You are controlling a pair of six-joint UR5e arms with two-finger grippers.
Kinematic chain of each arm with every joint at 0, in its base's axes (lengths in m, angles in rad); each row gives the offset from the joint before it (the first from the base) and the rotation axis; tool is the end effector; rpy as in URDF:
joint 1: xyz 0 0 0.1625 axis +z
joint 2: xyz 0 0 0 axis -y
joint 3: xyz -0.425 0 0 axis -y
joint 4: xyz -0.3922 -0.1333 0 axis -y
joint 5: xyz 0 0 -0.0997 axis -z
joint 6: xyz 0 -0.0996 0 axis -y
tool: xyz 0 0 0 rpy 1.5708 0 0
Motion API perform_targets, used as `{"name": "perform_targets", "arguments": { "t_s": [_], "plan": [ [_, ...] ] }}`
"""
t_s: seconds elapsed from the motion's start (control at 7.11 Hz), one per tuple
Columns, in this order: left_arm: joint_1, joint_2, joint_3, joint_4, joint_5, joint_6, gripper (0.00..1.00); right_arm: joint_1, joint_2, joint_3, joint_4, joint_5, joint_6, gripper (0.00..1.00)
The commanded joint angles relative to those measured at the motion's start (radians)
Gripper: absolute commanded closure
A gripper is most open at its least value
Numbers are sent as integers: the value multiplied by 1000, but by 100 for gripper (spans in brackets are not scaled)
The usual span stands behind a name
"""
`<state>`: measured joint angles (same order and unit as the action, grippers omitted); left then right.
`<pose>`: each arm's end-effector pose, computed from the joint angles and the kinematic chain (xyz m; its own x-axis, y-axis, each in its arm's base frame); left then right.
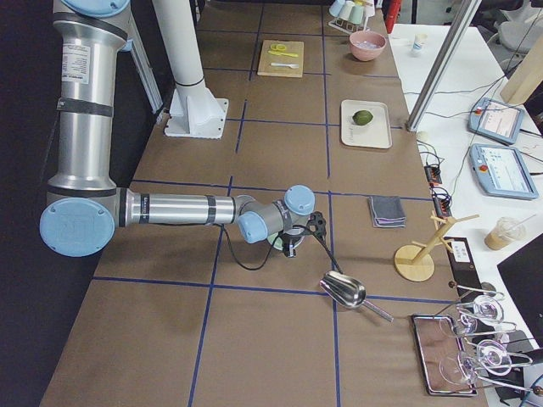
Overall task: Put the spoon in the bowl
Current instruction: 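Grasp the rim of the pale green bowl with the right gripper and lift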
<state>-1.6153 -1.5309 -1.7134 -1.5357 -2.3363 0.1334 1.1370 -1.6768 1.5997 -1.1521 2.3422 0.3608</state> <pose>-0.0855 -0.4742 0.6119 0.7219 0.1471 -0.6762 -0.0521 0.9859 0.1589 -0.1370 -0.4478 0.6492 0.6566 -0.1784 0.7328 0.1755 0.9811 0.0815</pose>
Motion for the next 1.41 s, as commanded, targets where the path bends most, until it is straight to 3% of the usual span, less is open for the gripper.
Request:
{"name": "perform_targets", "arguments": {
  "t_s": [0.0,0.42,0.84,0.99,1.27],
  "plan": [
    [0,0,-3,0,-2,0,0,1,2,20,-1,8,4,100],
    [0,0,-11,0,-2,0,0,1,24,156,-17,15,100,100],
    [0,0,-11,0,-5,-2,0,-148,274,161,-23,22,576,100],
    [0,2,-11,0,-8,-2,0,-208,358,161,-76,14,687,100],
    [0,5,-11,-1,-9,0,0,-325,559,154,-313,-33,788,100]
  ]
}}
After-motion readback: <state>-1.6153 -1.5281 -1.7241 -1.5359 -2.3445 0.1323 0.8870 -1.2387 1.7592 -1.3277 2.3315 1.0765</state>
